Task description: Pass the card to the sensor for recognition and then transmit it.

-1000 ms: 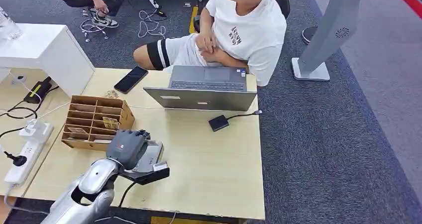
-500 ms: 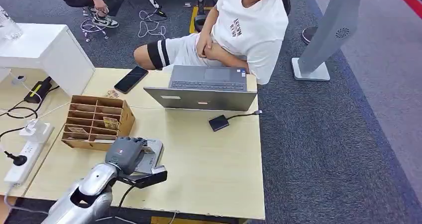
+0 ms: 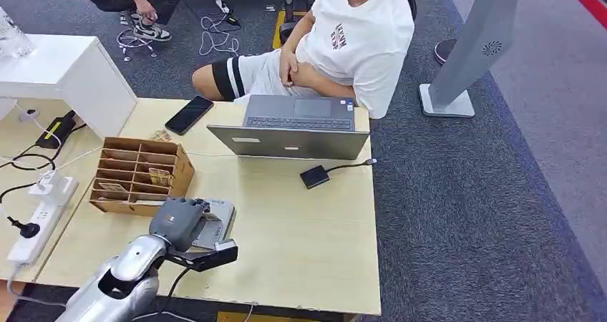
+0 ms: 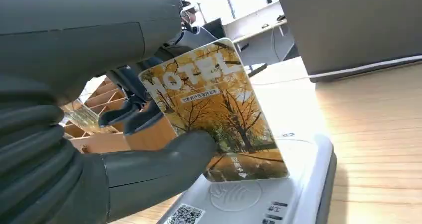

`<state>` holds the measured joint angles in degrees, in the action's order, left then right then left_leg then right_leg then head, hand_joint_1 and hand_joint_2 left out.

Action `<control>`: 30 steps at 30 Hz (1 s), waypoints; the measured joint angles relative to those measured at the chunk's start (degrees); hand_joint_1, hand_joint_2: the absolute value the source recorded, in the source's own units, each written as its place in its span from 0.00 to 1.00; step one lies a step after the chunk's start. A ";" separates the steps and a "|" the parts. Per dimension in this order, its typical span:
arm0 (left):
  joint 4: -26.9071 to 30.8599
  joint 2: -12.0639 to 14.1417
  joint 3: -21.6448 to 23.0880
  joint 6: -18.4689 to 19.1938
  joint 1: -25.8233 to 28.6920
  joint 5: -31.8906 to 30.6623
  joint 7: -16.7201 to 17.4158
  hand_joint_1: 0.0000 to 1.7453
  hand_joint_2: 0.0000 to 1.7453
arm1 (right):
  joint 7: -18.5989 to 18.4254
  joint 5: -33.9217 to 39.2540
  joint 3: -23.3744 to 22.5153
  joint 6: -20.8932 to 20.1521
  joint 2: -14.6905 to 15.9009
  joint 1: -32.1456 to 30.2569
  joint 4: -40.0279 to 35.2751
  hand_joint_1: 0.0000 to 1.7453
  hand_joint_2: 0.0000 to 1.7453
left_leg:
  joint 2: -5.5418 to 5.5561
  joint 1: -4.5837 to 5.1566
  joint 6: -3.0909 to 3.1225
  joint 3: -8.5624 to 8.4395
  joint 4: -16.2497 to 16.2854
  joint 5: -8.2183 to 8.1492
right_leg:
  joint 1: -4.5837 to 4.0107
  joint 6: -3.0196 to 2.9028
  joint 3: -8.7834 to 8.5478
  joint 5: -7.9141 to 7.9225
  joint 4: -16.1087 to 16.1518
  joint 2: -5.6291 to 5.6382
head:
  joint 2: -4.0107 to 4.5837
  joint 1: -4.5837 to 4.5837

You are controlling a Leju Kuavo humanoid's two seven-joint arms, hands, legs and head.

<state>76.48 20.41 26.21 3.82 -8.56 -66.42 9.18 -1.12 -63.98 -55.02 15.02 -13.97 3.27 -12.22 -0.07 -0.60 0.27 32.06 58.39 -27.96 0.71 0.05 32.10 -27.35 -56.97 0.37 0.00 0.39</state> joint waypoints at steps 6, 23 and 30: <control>-0.18 0.15 0.09 -1.12 0.01 0.33 -0.18 1.00 1.00 | -0.02 -0.02 -0.02 -0.02 0.00 -0.01 0.00 0.00 1.00 | 0.00 0.00 0.00 -0.08 0.00 0.00 | 0.00 0.00 -0.06 0.00 0.00 0.00 | 0.00 0.02; 5.21 -0.98 -8.24 -19.27 -14.68 -0.32 -1.75 1.00 1.00 | 1.31 -4.11 0.13 -1.57 0.00 0.15 -0.20 0.00 1.00 | 0.06 -0.03 -0.09 0.04 0.00 0.12 | -0.02 -0.07 0.06 0.07 -0.04 -0.06 | 0.00 0.00; -4.46 -0.26 -10.89 -20.33 -25.29 -2.32 -2.19 1.00 1.00 | 1.73 -5.00 0.90 -2.43 0.15 0.34 -0.17 0.00 1.00 | 0.05 -0.03 -0.10 0.05 0.00 0.16 | -0.02 -0.08 0.07 0.08 -0.06 -0.04 | 0.00 0.00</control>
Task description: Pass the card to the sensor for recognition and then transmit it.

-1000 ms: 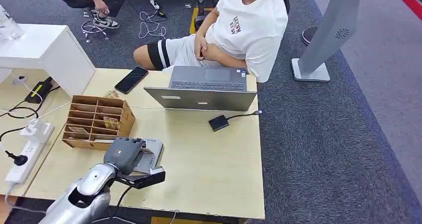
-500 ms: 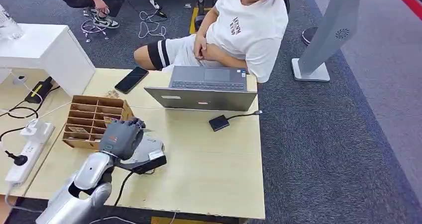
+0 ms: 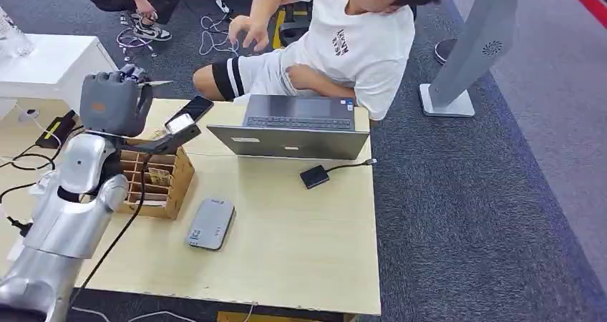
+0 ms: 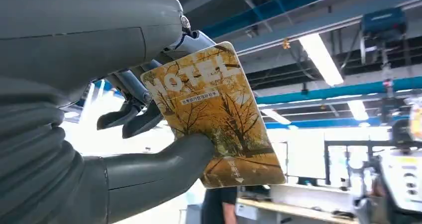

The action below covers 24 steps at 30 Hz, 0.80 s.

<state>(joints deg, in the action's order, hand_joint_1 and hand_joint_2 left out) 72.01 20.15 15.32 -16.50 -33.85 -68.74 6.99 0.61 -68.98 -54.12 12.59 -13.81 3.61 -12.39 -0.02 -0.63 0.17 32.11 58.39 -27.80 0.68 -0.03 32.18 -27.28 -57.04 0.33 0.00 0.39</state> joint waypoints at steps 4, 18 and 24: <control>-5.60 0.35 -0.11 0.90 -3.84 -0.24 0.02 1.00 1.00 | 0.07 0.02 0.04 -0.17 0.09 0.01 0.00 0.00 1.00 | 0.00 0.00 0.00 0.01 0.00 0.00 | 0.00 0.00 0.01 0.00 0.00 0.01 | 0.00 0.00; -18.29 2.36 -0.22 1.07 -8.79 2.38 -1.05 1.00 1.00 | -0.44 0.57 0.04 -0.72 0.31 0.02 0.09 0.00 1.00 | -0.01 0.00 0.00 0.07 0.00 0.00 | 0.00 0.00 0.07 0.00 0.00 0.02 | 0.00 0.02; -19.40 2.67 -0.24 0.96 -8.79 2.41 -1.09 1.00 1.00 | -0.44 0.96 0.07 -0.68 0.35 0.01 0.11 0.00 1.00 | -0.01 0.00 0.00 0.09 0.00 0.00 | 0.00 0.00 0.07 0.00 0.00 0.02 | 0.00 0.02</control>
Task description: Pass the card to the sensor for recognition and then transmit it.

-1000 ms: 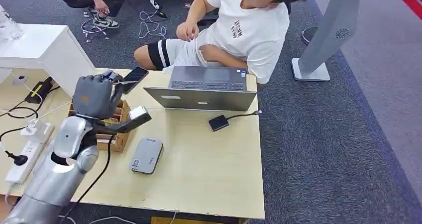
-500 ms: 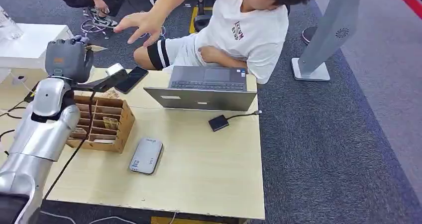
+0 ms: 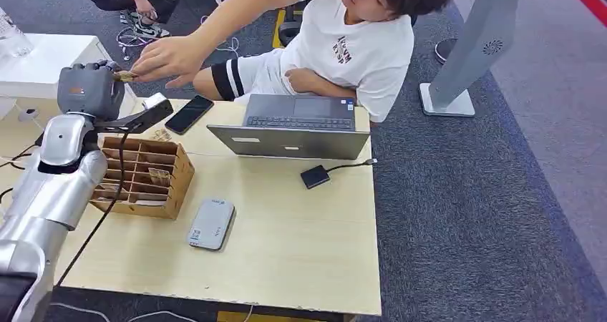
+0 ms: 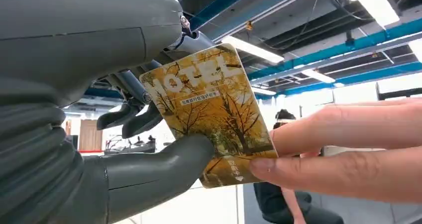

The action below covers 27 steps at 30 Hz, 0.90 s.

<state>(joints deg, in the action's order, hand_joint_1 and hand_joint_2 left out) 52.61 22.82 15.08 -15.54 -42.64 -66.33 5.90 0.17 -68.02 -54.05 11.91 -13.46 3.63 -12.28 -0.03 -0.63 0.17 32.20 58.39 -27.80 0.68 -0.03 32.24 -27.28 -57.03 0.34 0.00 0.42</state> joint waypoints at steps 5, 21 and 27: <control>-0.57 0.35 0.00 0.00 0.12 0.44 0.00 1.00 1.00 | 0.02 -0.02 0.00 0.00 0.02 0.00 0.02 0.00 1.00 | 0.00 0.00 0.00 0.00 0.00 0.00 | 0.00 0.00 0.00 0.00 0.00 0.00 | 0.00 -0.02; -0.72 0.96 -0.02 -0.68 2.08 1.33 -0.09 0.00 1.00 | 0.02 -0.04 0.00 0.09 0.09 -0.02 0.04 0.00 1.00 | 0.00 0.00 0.00 0.01 0.00 0.00 | 0.00 0.00 0.00 0.00 0.00 0.00 | 0.00 0.00; 2.21 1.01 -0.04 -0.68 5.20 2.45 -0.96 0.00 1.00 | 0.02 0.07 0.00 0.09 0.09 -0.04 0.13 0.00 1.00 | 0.00 0.00 0.00 0.01 0.00 0.00 | 0.00 0.00 0.01 0.00 0.00 0.00 | 0.00 -0.02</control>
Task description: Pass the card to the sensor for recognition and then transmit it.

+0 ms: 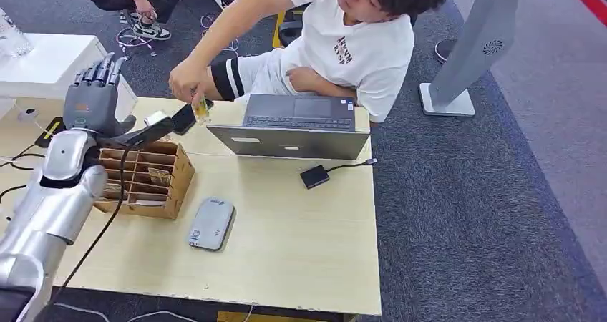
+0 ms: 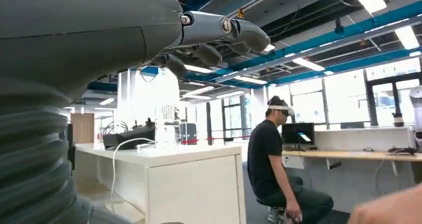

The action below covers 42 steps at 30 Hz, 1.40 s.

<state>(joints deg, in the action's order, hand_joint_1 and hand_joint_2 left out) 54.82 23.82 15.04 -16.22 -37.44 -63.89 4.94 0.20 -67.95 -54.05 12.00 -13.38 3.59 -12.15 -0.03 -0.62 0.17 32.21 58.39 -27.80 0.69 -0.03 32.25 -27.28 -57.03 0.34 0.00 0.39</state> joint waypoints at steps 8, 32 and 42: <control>18.87 1.77 -0.26 -1.20 15.71 -0.96 -0.81 0.00 1.00 | -0.79 1.33 -0.20 0.85 0.00 -0.46 0.02 0.00 1.00 | -0.14 0.00 0.00 0.02 -0.01 -0.09 | 0.01 0.01 0.07 -0.04 0.02 0.17 | 0.00 0.02; 41.06 5.35 -2.75 7.68 35.90 0.02 -1.01 0.00 1.00 | -0.68 2.32 -1.62 1.75 -0.35 -0.71 -0.04 0.00 1.00 | -0.06 -0.01 -0.01 0.08 -0.01 -0.09 | 0.00 0.03 0.08 -0.05 0.01 0.07 | 0.00 0.02; 38.29 6.86 -4.68 13.00 40.56 2.18 1.14 0.00 1.00 | -0.61 2.29 -1.79 2.69 -0.68 -0.76 -0.07 0.00 1.00 | -0.03 -0.01 -0.01 0.09 -0.02 -0.09 | 0.00 0.03 0.10 -0.07 0.01 0.04 | 0.00 0.02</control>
<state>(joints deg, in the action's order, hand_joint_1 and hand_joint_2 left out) 93.11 30.69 10.36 -3.21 3.12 -61.70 6.08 -0.42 -65.66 -55.84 14.69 -14.05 2.83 -12.22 -0.07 -0.64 0.16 32.30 58.38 -27.89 0.69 0.00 32.35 -27.35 -57.02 0.39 0.00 0.42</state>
